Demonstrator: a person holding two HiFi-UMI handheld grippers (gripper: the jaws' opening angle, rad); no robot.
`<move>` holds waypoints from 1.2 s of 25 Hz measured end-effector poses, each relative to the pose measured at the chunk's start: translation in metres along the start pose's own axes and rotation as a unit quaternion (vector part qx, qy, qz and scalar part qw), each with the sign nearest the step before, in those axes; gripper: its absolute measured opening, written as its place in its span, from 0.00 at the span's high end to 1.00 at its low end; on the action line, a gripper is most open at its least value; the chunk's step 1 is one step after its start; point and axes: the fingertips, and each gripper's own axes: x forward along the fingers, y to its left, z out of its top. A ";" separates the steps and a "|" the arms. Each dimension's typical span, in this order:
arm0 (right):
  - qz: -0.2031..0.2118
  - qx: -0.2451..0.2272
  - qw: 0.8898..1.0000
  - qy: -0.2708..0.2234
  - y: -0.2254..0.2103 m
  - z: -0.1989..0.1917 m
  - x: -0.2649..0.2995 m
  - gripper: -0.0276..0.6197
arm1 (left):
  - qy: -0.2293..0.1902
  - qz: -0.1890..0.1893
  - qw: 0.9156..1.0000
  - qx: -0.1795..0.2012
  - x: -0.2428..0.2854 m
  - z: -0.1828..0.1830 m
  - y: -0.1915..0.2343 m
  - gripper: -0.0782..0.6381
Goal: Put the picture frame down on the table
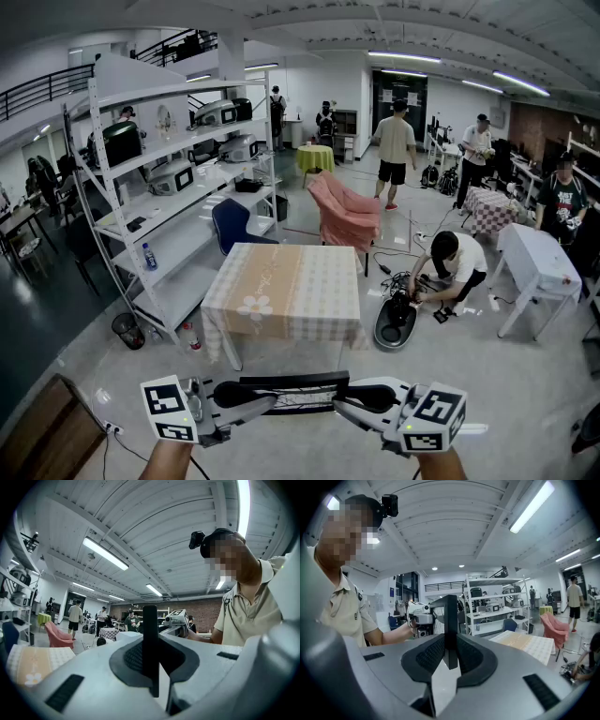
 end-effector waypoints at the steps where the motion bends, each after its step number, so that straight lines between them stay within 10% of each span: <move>1: -0.001 0.001 1.000 0.000 0.000 0.000 -0.004 0.85 | 0.000 -0.001 1.000 -0.001 0.004 0.000 -0.002 0.84; 19: -0.001 0.007 1.000 -0.005 -0.038 -0.017 -0.068 0.85 | 0.008 -0.013 1.000 -0.008 0.079 -0.009 -0.005 0.84; 30: -0.025 0.023 0.999 -0.006 -0.096 -0.006 -0.036 0.85 | 0.014 -0.033 0.999 -0.021 0.086 -0.006 0.062 0.84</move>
